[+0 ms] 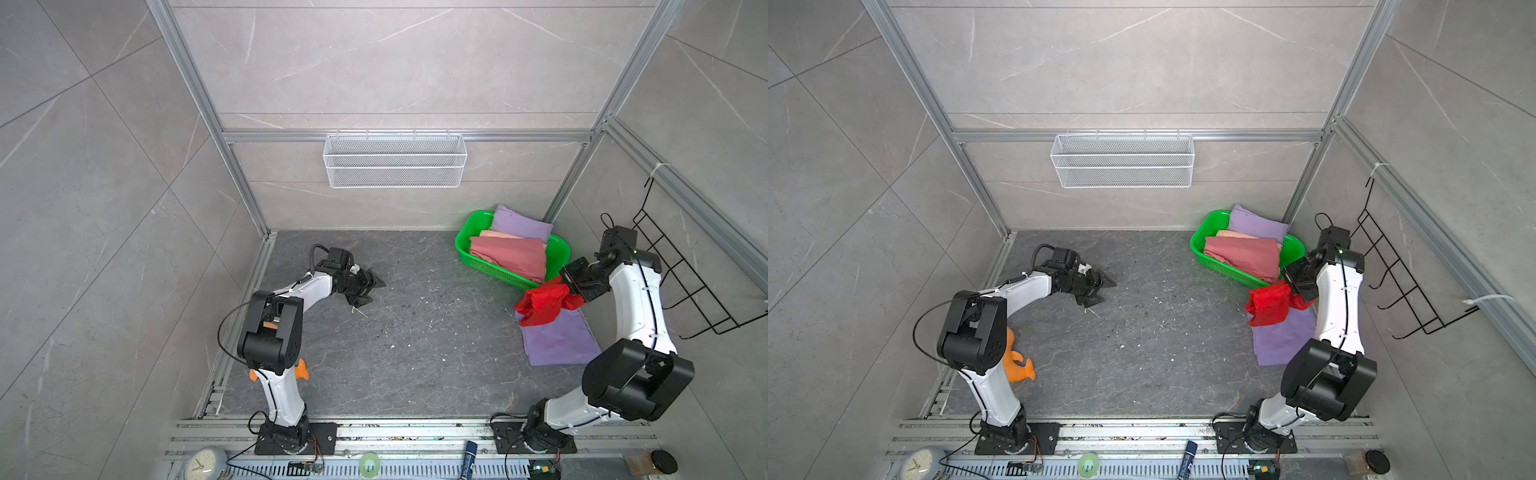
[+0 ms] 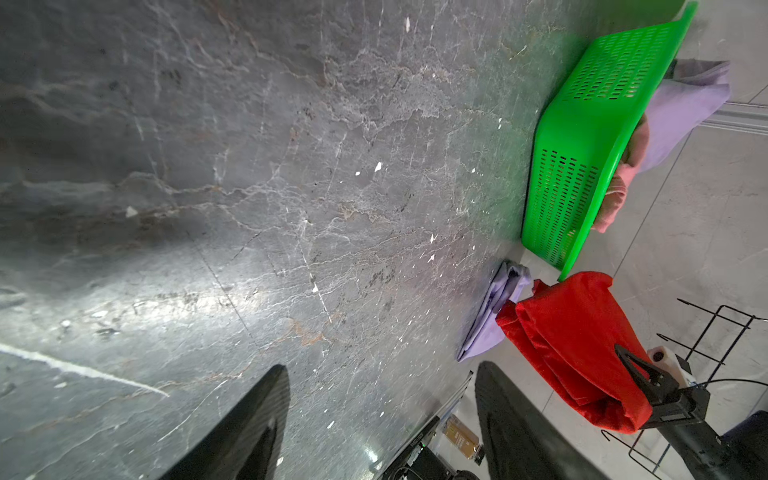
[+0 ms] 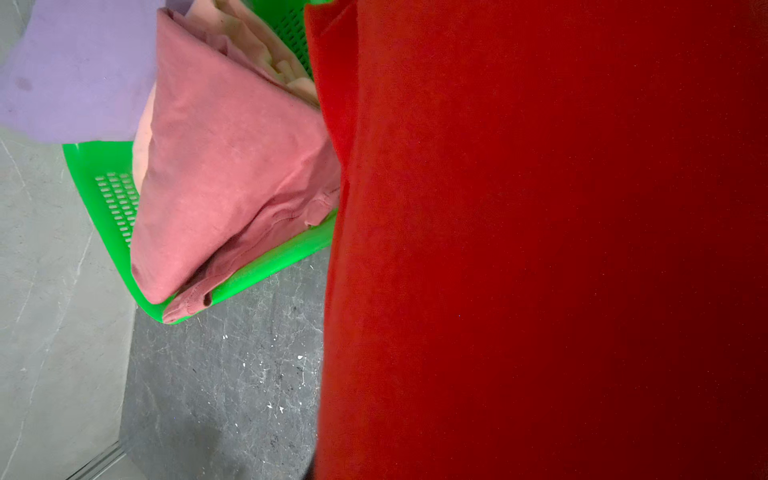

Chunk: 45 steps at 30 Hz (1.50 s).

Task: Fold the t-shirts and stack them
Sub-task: 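Carry the red shirt with the right gripper over the lavender cloth, then lower the red shirt onto the lavender cloth with the right gripper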

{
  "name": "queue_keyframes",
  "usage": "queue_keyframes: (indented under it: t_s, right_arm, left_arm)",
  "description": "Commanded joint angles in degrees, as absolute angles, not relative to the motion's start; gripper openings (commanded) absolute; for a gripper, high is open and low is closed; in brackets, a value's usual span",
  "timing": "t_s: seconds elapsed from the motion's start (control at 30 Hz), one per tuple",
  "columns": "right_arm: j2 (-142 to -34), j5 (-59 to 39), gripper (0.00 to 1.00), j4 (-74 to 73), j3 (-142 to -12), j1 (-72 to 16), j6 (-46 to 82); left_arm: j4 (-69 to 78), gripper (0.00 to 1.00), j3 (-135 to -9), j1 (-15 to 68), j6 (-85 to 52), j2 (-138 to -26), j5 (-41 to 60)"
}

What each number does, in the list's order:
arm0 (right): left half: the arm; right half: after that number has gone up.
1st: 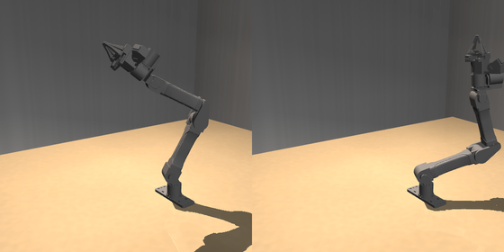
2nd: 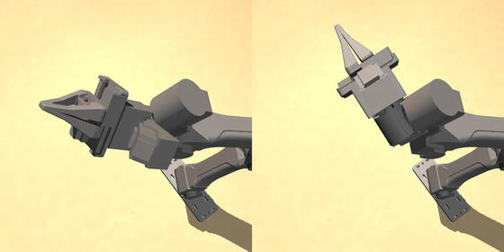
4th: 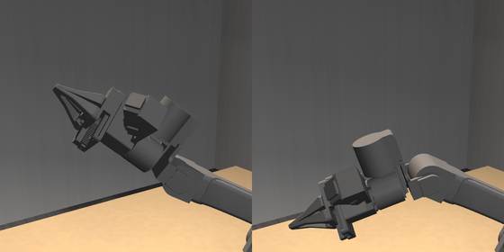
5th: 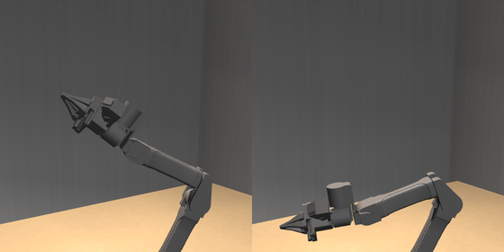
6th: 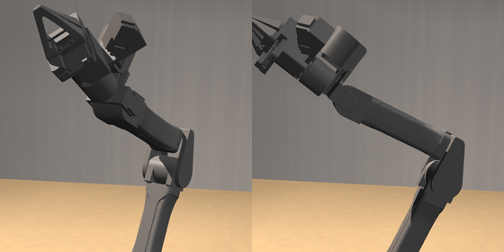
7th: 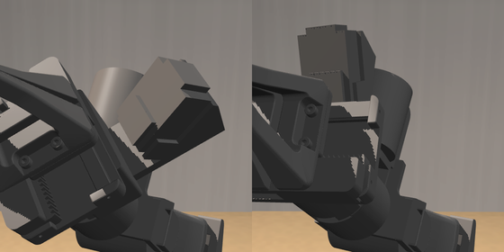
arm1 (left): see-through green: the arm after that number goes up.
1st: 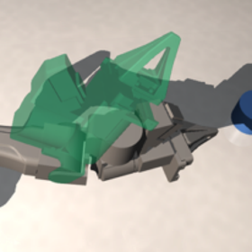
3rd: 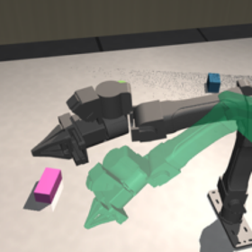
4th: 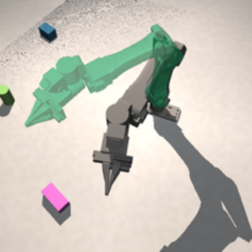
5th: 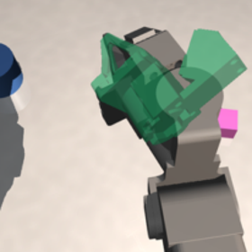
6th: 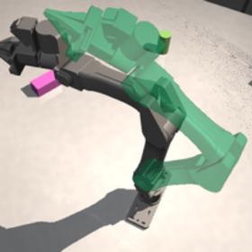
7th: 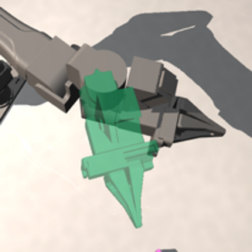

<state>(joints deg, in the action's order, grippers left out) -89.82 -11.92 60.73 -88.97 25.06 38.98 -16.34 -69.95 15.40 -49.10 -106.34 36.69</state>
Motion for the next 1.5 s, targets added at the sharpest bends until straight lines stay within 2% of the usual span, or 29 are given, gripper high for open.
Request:
queue_keyframes:
  t_s: [0.0, 0.17, 0.43, 0.6, 0.83, 0.87, 1.03, 1.23, 1.33, 1.47]
  right_arm:
    - [-91.14, -14.39, 0.00, 56.45, -92.28, 25.34, 39.43]
    - [-89.87, -16.13, 0.00, 52.69, -89.71, 28.08, 40.64]
    - [-82.89, -18.66, 0.00, 46.37, -67.09, 36.27, 35.67]
    - [-83.63, -14.46, 0.07, 49.13, -60.19, 40.70, 32.61]
    - [-85.53, -12.74, 0.23, 48.62, -56.92, 42.68, 29.65]
    - [-85.81, -12.74, 0.23, 48.45, -56.74, 42.67, 29.75]
    - [-84.59, -17.03, 0.07, 47.24, -59.86, 42.67, 31.25]
    - [-82.86, -27.16, 0.04, 47.80, -71.31, 42.29, 36.13]
    - [-80.28, -36.52, 0.04, 42.47, -74.57, 42.29, 37.89]
    - [-76.20, -33.16, 0.05, 42.62, -70.76, 42.72, 33.68]
  left_arm:
    - [-14.57, 0.73, -71.89, 15.47, -50.49, -107.90, 38.90]
    - [-14.12, 0.73, -72.18, 15.40, -51.05, -108.39, 39.37]
    - [-13.54, 0.73, -69.70, 16.06, -51.50, -107.17, 38.62]
    - [-13.65, 0.73, -70.54, 16.91, -51.55, -107.79, 38.89]
    - [-14.04, 0.73, -72.03, 18.15, -51.76, -108.99, 38.81]
    - [-13.99, 0.72, -72.07, 18.18, -51.82, -108.98, 38.69]
    - [-13.92, 0.73, -72.07, 18.38, -52.05, -108.90, 38.10]
    - [-13.60, 0.72, -73.86, 18.81, -52.72, -110.24, 38.27]
    - [-13.62, 0.73, -75.33, 19.23, -52.91, -111.46, 38.91]
    - [-12.94, 0.72, -76.37, 20.34, -53.44, -113.23, 38.96]
